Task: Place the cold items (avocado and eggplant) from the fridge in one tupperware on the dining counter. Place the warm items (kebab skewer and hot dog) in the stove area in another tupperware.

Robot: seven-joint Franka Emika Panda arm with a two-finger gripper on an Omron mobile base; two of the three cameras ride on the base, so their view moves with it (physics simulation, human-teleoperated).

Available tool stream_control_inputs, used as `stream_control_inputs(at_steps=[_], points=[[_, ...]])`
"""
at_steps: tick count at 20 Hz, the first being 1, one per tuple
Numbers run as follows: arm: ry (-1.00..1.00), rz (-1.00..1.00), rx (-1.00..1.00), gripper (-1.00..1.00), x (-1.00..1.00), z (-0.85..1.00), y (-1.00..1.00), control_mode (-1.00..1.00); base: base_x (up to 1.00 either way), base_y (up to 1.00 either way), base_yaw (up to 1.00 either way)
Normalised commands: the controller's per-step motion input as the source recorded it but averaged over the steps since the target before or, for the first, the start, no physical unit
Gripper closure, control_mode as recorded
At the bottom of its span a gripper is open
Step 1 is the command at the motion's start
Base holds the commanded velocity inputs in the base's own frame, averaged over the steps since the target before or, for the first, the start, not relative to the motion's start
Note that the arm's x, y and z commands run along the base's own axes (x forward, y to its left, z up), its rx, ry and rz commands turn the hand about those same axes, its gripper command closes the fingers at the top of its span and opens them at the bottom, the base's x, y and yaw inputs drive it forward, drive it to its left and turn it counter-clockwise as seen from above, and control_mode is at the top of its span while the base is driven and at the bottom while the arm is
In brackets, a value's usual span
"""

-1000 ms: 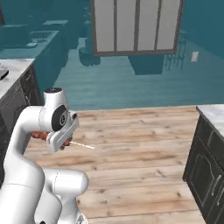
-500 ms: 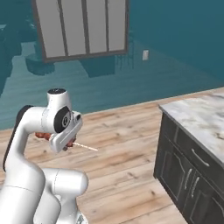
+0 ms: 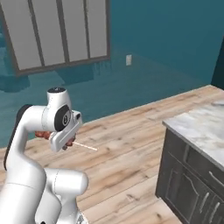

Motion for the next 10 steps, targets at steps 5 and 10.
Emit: stream_control_inputs(at_steps=[5, 10], points=[[0.00, 0.00, 0.00, 1.00, 0.00, 0.00, 0.00, 1.00, 1.00, 1.00, -0.45], [0.00, 0.00, 0.00, 1.00, 0.00, 0.00, 0.00, 1.00, 1.00, 0.99, -0.46]])
